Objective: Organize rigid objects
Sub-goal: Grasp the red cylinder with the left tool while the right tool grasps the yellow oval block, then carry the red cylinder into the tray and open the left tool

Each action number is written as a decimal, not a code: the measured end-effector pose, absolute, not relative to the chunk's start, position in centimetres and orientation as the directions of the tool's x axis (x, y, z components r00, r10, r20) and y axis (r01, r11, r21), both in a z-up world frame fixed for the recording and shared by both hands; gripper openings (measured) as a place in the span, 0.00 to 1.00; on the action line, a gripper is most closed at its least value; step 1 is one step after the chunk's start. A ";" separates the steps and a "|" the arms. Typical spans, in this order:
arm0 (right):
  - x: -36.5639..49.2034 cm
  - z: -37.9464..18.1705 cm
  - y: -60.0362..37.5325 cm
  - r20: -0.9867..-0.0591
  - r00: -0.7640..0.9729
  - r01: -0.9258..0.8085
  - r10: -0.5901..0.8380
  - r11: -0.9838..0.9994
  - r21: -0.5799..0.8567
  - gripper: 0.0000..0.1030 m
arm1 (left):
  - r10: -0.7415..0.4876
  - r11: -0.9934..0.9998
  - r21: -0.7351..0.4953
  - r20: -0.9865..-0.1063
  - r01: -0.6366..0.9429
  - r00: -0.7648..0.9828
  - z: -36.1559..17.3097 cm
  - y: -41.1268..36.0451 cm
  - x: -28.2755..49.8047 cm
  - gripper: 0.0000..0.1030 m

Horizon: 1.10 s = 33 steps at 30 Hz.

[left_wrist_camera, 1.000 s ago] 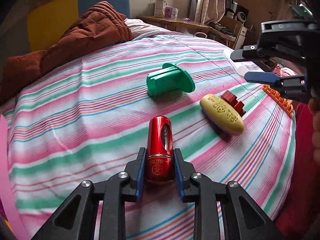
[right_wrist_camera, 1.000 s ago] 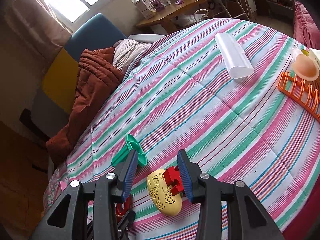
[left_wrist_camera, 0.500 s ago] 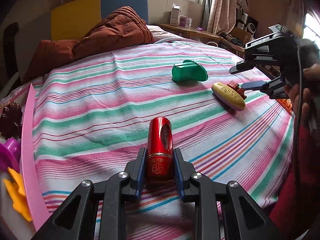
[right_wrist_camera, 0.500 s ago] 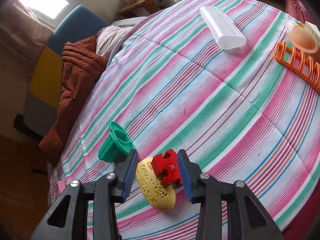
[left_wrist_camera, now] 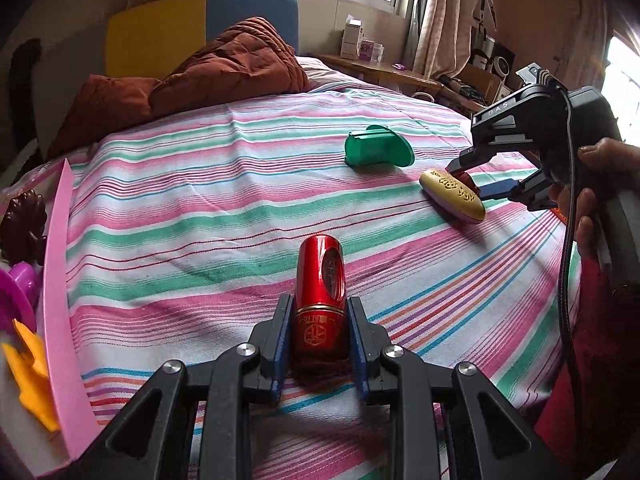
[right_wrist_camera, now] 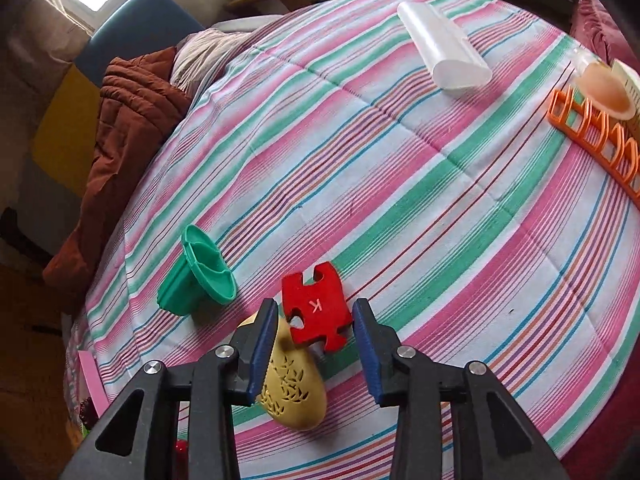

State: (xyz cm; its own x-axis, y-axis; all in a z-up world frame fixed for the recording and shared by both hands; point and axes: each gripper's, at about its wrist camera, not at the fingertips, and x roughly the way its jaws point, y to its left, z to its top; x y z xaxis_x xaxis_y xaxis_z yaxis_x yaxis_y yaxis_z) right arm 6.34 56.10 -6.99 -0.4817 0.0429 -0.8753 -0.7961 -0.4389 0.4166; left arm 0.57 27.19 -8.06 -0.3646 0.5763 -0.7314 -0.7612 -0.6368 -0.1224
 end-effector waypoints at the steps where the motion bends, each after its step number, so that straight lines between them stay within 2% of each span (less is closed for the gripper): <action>1: 6.4 -7.2 56.1 -0.878 -0.478 -0.798 0.028 -0.430 0.421 0.43 | 0.578 -0.637 -0.124 -0.730 -0.761 -0.365 -8.1 27.1 0.6 0.26; 5: 6.8 -6.2 56.2 -0.878 -0.467 -0.818 0.107 -0.430 0.382 0.44 | 0.578 -0.638 -0.121 -0.729 -0.761 -0.368 -8.1 27.1 0.7 0.26; 8: 7.2 -5.8 56.1 -0.878 -0.467 -0.821 0.108 -0.421 0.385 0.44 | 0.578 -0.638 -0.122 -0.728 -0.760 -0.368 -8.1 27.1 0.7 0.26; 13: 5.6 -6.3 54.3 -0.891 -0.454 -0.774 0.022 -0.505 0.382 0.44 | 0.577 -0.639 -0.121 -0.728 -0.760 -0.370 -8.2 27.1 0.8 0.26; 16: 4.3 -7.4 53.4 -0.872 -0.477 -0.712 -0.114 -0.532 0.459 0.45 | 0.575 -0.640 -0.115 -0.728 -0.760 -0.374 -8.2 27.2 0.9 0.26; 29: 2.6 -6.9 51.2 -0.907 -0.421 -0.664 -0.024 -0.673 0.326 0.51 | 0.580 -0.642 -0.127 -0.726 -0.756 -0.370 -8.0 26.9 0.8 0.26; 33: 1.8 -6.7 50.0 -0.932 -0.357 -0.625 0.059 -0.757 0.191 0.43 | 0.582 -0.641 -0.131 -0.726 -0.756 -0.368 -8.0 26.9 0.7 0.26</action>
